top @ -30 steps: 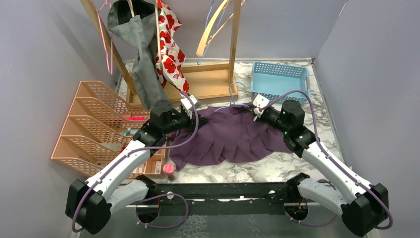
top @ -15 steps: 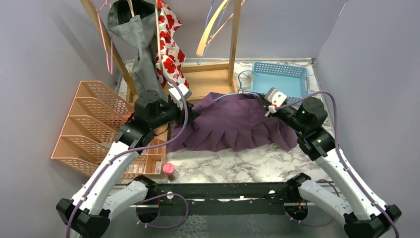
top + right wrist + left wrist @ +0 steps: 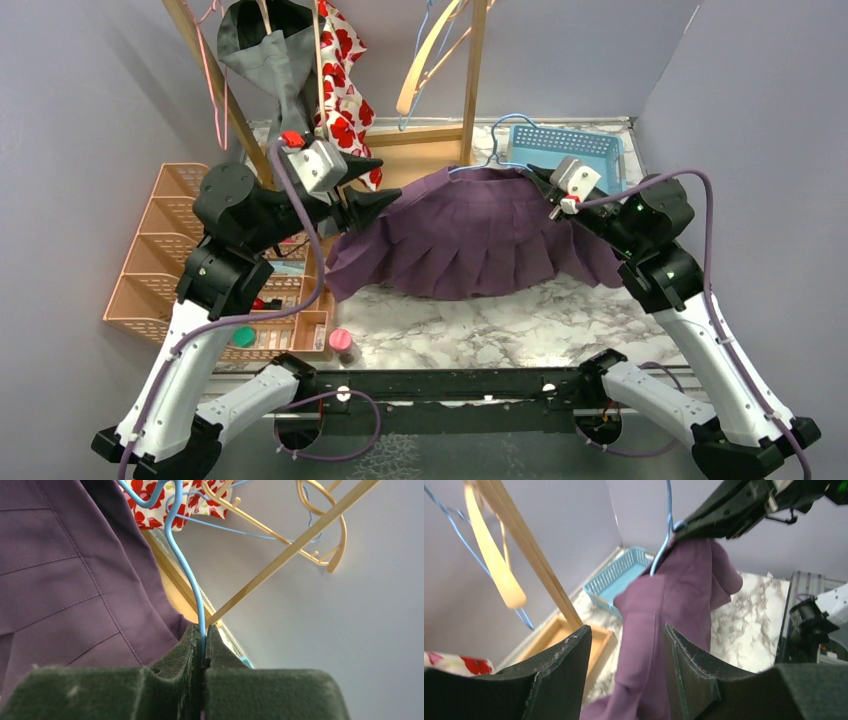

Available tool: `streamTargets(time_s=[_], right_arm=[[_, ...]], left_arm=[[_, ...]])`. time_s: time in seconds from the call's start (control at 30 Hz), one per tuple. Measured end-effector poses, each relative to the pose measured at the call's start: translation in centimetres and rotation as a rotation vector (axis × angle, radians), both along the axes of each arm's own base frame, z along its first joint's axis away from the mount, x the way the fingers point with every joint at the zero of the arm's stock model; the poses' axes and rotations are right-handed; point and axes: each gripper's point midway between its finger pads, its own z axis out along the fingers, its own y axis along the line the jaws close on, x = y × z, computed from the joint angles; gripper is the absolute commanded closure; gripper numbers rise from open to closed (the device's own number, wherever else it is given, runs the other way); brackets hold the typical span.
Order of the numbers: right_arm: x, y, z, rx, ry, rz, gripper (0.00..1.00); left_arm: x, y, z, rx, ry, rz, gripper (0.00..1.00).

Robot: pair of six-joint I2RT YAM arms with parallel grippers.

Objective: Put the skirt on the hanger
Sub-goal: Hang the skirt on the hanger.

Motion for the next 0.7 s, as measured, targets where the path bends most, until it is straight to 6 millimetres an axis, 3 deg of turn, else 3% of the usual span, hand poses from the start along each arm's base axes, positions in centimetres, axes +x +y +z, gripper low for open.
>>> streamTargets(time_s=[0.07,0.17,0.3,0.47,0.7], right_arm=[[0.1,0.3,0.6,-0.005,-0.011,0.015,0.99],[0.0,0.7,0.6,-0.019,-0.011,0.037,0.99],[0.2,1.1,0.4,-0.053,-0.001,0.058,0.99],[0.4,1.5,0.4,-0.088,0.001,0.084,0.99],[0.6,2.5,-0.2,-0.108,0.017,0.132,0.99]], left_arm=[[0.0,-0.2,2.2,-0.028,-0.044,-0.01,0.43],[0.5,-0.8,3.4,-0.046,-0.065,-0.03,0.42],[1.3,-2.6,2.6,-0.046,-0.018,-0.109,0.42],[2.6,-5.3,0.2,-0.055,0.102,-0.223,0.42],[1.0,-8.1,0.2,-0.1,0.149,-0.377,0.49]])
